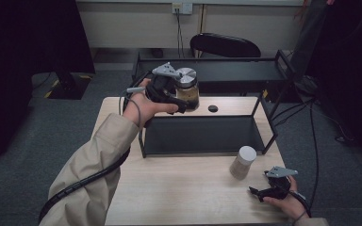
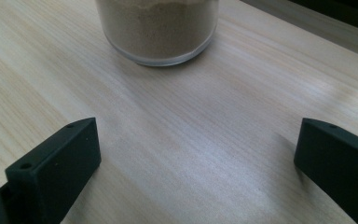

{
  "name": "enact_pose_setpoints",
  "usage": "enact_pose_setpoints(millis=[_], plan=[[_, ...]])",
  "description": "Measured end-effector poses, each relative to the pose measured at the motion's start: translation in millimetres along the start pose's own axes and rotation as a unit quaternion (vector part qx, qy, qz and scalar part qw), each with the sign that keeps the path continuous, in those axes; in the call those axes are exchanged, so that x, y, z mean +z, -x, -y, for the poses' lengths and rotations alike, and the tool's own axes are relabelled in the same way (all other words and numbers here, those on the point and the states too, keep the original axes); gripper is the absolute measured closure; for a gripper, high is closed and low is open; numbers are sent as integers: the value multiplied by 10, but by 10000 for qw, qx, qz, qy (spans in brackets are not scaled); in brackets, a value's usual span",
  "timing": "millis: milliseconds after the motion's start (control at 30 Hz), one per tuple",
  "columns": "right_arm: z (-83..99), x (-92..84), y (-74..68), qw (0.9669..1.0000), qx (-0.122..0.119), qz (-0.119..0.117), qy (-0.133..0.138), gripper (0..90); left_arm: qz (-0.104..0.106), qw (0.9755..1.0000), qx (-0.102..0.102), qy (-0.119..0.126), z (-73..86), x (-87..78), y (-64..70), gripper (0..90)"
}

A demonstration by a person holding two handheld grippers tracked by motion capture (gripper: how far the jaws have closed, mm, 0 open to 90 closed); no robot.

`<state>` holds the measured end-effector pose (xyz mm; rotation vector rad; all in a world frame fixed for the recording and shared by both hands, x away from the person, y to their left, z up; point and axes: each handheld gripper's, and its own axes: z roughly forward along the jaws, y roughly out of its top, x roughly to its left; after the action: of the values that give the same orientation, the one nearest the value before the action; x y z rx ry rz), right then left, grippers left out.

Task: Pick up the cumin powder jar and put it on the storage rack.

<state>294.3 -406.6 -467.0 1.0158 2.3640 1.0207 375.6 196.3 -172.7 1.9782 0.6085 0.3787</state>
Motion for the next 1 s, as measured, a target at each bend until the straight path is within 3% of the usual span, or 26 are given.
enact_pose_setpoints(millis=[500,700,1000], plan=[[-2,-4,1,10000,-6,-2,-9,0,-540,9983,-187,-143,-330,-80,-143,308],[-2,-4,1,10000,-6,-1,-8,0,-805,9962,-315,-148,-418,-57,-195,308],[0,-4,1,10000,-8,-3,-7,0,-1200,9910,-566,-168,-473,20,-302,308]])
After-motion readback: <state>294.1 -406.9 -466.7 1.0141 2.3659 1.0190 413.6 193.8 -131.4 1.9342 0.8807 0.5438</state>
